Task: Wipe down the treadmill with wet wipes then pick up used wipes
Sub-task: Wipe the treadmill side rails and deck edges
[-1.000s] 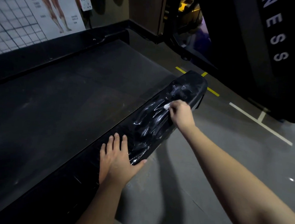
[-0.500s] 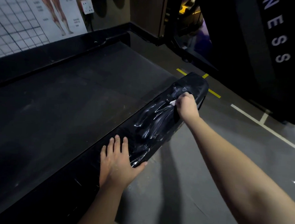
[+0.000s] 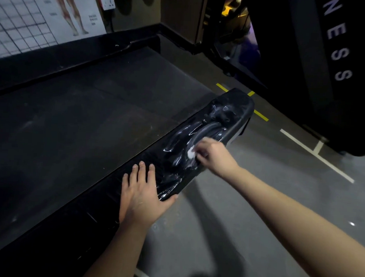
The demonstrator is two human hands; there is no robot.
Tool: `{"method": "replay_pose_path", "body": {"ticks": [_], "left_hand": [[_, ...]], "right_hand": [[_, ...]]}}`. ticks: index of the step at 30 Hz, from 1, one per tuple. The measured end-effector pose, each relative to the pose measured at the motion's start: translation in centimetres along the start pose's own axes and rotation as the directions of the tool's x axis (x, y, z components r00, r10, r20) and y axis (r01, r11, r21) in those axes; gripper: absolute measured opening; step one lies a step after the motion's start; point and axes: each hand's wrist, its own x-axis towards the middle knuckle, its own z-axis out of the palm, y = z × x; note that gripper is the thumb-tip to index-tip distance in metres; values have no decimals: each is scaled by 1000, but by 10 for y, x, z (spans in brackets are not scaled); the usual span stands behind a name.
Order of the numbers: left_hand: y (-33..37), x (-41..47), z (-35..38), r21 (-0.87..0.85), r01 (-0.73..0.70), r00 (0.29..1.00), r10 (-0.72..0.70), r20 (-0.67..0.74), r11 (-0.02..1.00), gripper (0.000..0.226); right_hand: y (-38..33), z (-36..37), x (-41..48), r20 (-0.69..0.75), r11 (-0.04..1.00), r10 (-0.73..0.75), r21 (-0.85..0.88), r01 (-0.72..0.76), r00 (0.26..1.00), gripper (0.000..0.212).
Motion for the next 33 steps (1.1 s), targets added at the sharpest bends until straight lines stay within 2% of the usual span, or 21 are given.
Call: {"method": "replay_pose_path", "body": {"ticks": [2, 5, 7, 9, 12, 14, 17, 20, 23, 26, 28, 30, 33], "left_hand": [[0, 0, 2, 6, -6, 1000, 6, -1, 1000, 116], [-1, 2, 5, 0, -6, 1000, 6, 3, 1000, 116], [-1, 2, 6, -5, -10, 1000, 10, 8, 1000, 116], [-1, 3, 6, -19, -12, 1000, 13, 10, 1000, 115], [-1, 3, 5, -45, -6, 1000, 6, 15, 999, 116], [-1, 4, 6, -48, -5, 1000, 6, 21, 999, 117], [-1, 3, 5, -43, 2, 1000, -1, 27, 999, 119], [-1, 3, 4, -41, 3, 1000, -3, 23, 999, 119], [-2, 3, 5, -48, 1, 1000, 0, 21, 999, 118], [-1, 3, 6, -61, 5, 1000, -4, 23, 998, 118], [-1, 3, 7, -79, 9, 1000, -7, 22, 997, 117], [-1, 4, 7, -77, 13, 1000, -11, 26, 997, 117], [-1, 3, 5, -76, 8, 1000, -6, 24, 997, 118]], "right_hand": [[25, -3, 30, -108, 985, 164, -38, -169, 981, 14], [53, -5, 74, -221, 894, 444, 38, -447, 869, 22], [51, 0, 94, -211, 862, 505, 92, -498, 837, 25], [33, 6, 99, -168, 894, 449, 96, -438, 878, 22], [-3, 16, 71, -64, 972, 232, 51, -229, 971, 11], [-22, 18, 34, -38, 994, 104, 36, -102, 994, 7], [-31, 11, -15, -3, 997, 31, 65, -31, 1000, 7], [-12, 2, -9, -4, 998, 51, 46, -51, 999, 8], [19, 3, 37, -121, 981, 191, 4, -192, 974, 12], [46, 3, 82, -240, 895, 446, 121, -429, 862, 20], [51, 8, 97, -251, 818, 575, 178, -547, 779, 24], [36, 13, 99, -217, 831, 556, 180, -527, 802, 23], [-5, 23, 65, -120, 940, 325, 151, -306, 938, 16]]}}
